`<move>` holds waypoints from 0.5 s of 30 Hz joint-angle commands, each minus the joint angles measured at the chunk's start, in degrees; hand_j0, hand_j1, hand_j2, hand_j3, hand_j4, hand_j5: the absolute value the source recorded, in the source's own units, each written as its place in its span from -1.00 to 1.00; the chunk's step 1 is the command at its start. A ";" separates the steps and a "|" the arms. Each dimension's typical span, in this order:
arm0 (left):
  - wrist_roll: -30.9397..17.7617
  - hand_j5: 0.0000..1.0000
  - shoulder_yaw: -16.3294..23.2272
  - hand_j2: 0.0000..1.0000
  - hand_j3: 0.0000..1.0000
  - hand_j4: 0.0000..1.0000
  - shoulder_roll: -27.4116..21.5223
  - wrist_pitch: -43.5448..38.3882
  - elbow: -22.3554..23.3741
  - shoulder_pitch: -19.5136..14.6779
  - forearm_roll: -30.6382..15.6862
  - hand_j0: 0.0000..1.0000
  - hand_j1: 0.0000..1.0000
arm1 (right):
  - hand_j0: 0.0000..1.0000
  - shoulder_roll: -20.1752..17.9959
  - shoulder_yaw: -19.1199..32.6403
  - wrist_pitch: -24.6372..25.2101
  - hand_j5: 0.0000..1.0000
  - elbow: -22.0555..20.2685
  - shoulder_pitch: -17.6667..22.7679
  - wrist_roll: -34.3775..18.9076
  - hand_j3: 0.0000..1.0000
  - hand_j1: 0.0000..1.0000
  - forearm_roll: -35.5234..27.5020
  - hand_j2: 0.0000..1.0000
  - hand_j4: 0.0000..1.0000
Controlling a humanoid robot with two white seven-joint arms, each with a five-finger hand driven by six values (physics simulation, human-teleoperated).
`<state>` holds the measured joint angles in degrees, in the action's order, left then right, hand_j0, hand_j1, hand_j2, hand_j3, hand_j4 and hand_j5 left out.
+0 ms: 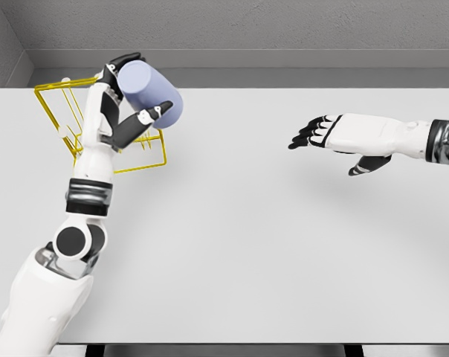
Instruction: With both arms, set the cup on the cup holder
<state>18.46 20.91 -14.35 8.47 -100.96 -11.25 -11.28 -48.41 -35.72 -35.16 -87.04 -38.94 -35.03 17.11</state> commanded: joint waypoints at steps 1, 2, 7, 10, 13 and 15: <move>-0.01 0.28 -0.78 0.28 0.28 0.28 -0.15 -0.73 -0.03 0.00 0.12 0.28 0.28 | 1.00 -0.02 0.03 0.16 1.00 0.03 0.00 0.03 1.00 1.00 -0.32 1.00 1.00; -0.01 0.28 -0.96 0.28 0.28 0.28 -0.15 -0.82 -0.11 0.00 0.12 0.28 0.28 | 1.00 -0.02 0.03 0.16 1.00 0.03 0.00 0.03 1.00 1.00 -0.32 1.00 1.00; -0.09 0.28 -2.45 0.28 0.28 0.28 -0.76 -0.91 -0.03 0.00 -0.41 0.28 0.28 | 1.00 0.07 0.03 0.16 1.00 -0.06 0.00 0.03 1.00 1.00 -0.23 1.00 1.00; -0.18 0.28 -2.98 0.28 0.28 0.28 -1.03 -1.17 -0.03 0.00 -0.59 0.28 0.28 | 1.00 0.07 0.03 0.16 1.00 -0.06 0.00 0.03 1.00 1.00 -0.23 1.00 1.00; -0.18 0.28 -3.07 0.28 0.28 0.28 -1.03 -1.70 -0.03 0.00 -0.59 0.28 0.28 | 1.00 0.07 0.03 0.16 1.00 -0.06 0.00 0.03 1.00 1.00 -0.23 1.00 1.00; -0.18 0.28 -3.07 0.28 0.28 0.28 -1.29 -2.40 -0.03 0.00 -0.59 0.28 0.28 | 1.00 0.07 0.03 0.16 1.00 0.03 0.00 0.03 1.00 1.00 -0.23 1.00 1.00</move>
<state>18.25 17.94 -15.41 6.68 -100.97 -11.25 -11.98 -48.29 -35.71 -35.16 -87.09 -38.94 -35.03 17.19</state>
